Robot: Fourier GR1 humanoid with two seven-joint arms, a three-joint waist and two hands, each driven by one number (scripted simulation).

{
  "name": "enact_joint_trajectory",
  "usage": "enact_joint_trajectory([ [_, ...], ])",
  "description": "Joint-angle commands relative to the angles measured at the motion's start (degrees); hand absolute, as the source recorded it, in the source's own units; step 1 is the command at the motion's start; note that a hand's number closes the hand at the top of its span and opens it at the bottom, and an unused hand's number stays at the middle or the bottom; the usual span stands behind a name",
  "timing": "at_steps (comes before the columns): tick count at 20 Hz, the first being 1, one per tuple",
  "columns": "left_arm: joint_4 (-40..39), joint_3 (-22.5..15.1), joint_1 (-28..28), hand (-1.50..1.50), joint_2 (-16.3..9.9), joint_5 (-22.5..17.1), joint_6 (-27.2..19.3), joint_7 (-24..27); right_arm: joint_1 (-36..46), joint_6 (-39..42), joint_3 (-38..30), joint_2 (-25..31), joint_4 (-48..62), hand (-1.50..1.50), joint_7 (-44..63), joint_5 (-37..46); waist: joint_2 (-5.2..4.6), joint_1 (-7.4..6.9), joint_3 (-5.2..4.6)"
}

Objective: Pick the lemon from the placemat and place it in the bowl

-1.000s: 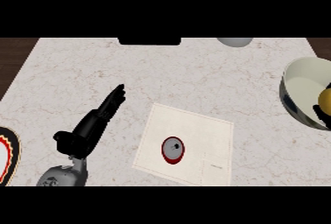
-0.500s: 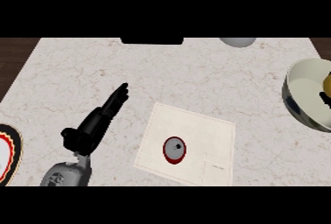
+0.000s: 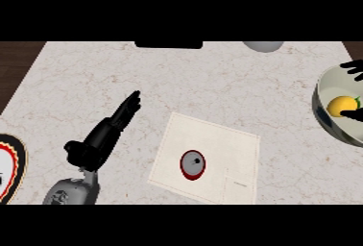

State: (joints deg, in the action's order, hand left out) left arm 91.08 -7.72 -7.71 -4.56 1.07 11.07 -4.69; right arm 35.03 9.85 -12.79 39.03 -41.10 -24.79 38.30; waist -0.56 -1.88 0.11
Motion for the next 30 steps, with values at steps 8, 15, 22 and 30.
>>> enact_joint_trajectory([
  [8, 1.5, -1.4, 0.4, 0.0, 1.8, 1.5, -1.5, -0.9, 9.5, -2.1, -14.7, 4.0, 16.1, -1.5, -4.4, -11.1, 0.07, 0.23, 0.04],
  [15, -1.1, -0.2, -1.1, 0.0, 1.0, 1.1, -0.3, 0.7, 9.3, 3.8, -20.6, 13.6, 26.0, -1.5, -5.3, -15.2, -0.43, 0.08, 0.12],
  [22, 1.4, -0.9, 0.8, 0.0, 1.7, 0.7, -0.3, 0.4, 4.4, 9.9, -26.7, 22.0, 31.1, -1.5, -8.8, -20.1, -0.7, -0.3, 0.39],
  [30, 1.2, -0.5, -0.1, 0.0, 0.8, 0.8, 0.2, -0.6, -1.5, 17.2, -27.5, 25.8, 33.0, -1.5, -13.3, -20.5, -0.98, -0.52, 0.66],
])
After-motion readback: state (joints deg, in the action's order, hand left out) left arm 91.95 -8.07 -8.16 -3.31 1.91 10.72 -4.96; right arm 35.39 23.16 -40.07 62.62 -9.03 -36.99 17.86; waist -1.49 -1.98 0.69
